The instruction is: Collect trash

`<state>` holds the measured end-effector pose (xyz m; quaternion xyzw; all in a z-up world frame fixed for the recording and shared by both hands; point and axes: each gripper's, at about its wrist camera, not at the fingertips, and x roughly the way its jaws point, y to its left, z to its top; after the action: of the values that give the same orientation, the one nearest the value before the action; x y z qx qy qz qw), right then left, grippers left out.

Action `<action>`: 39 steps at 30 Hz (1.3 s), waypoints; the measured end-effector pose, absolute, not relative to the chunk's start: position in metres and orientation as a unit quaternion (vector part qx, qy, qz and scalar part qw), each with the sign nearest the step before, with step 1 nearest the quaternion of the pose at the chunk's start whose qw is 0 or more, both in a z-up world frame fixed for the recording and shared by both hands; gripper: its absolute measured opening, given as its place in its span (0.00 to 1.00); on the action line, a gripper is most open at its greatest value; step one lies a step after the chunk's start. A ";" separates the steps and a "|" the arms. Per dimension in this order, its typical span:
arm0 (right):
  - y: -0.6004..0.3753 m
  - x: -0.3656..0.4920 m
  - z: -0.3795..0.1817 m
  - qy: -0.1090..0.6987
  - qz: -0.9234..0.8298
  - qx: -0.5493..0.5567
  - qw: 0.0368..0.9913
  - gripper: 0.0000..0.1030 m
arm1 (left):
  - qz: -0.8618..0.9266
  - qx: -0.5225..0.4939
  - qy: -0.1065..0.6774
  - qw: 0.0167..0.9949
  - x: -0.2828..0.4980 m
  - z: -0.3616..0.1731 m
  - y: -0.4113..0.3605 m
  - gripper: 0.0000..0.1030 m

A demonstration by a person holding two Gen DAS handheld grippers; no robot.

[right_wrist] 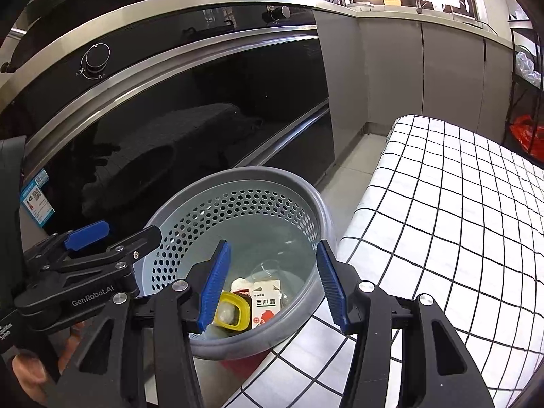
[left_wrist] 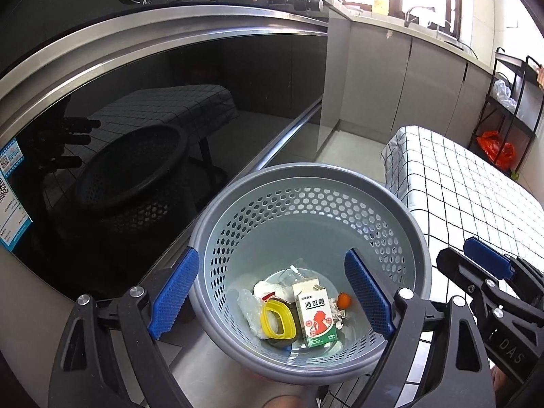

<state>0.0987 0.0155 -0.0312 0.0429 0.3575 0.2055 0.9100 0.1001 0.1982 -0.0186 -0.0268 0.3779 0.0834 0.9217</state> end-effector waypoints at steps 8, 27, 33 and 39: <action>0.013 0.096 -0.037 0.370 0.189 0.058 0.908 0.49 | 0.087 -0.019 0.376 0.922 0.099 -0.019 0.197 0.86; 0.006 0.077 -0.033 0.354 0.153 0.057 0.921 0.59 | 0.088 -0.013 0.369 0.925 0.096 -0.017 0.192 0.93; 0.005 0.078 -0.031 0.354 0.150 0.059 0.921 0.60 | 0.089 -0.009 0.365 0.927 0.094 -0.016 0.191 0.93; 0.006 0.077 -0.028 0.351 0.147 0.057 0.923 0.60 | 0.089 -0.010 0.364 0.927 0.093 -0.016 0.190 0.94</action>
<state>0.0770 0.0056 -0.0279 0.0569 0.3507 0.1468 0.9231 0.0929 0.1903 -0.0159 -0.0099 0.3645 0.0890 0.9269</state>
